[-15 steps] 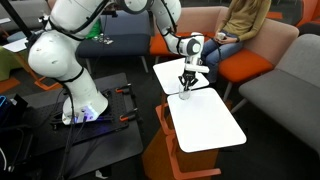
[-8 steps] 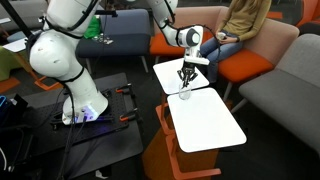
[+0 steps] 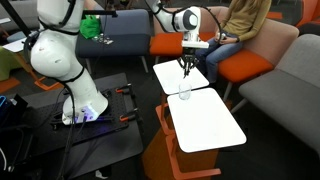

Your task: Remove the object from the cup and put it on the table

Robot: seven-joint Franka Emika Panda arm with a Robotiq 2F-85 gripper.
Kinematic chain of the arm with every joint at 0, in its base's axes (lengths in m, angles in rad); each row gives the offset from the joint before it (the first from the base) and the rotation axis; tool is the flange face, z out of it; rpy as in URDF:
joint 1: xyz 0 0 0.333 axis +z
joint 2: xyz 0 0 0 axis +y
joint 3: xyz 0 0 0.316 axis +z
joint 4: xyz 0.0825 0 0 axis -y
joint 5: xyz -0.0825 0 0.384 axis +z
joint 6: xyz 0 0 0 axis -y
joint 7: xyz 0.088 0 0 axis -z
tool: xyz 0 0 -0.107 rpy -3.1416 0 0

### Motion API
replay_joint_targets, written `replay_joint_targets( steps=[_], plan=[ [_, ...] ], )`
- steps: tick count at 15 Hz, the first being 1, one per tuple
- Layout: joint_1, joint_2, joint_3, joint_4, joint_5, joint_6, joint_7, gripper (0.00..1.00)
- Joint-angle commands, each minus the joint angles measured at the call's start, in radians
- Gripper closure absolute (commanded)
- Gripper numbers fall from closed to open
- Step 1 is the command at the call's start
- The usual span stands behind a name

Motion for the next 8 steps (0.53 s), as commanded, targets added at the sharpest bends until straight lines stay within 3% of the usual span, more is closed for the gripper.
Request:
replay_joint_targets(
  steps=[1, 4, 8],
  plan=[
    [-0.005, -0.030, 0.011, -0.014, 0.003, 0.067, 0.010, 0.97],
    [0.004, -0.011, 0.013, 0.019, -0.003, 0.104, -0.001, 0.97],
    [-0.031, 0.104, 0.038, 0.132, 0.061, 0.199, -0.125, 0.97]
  ],
)
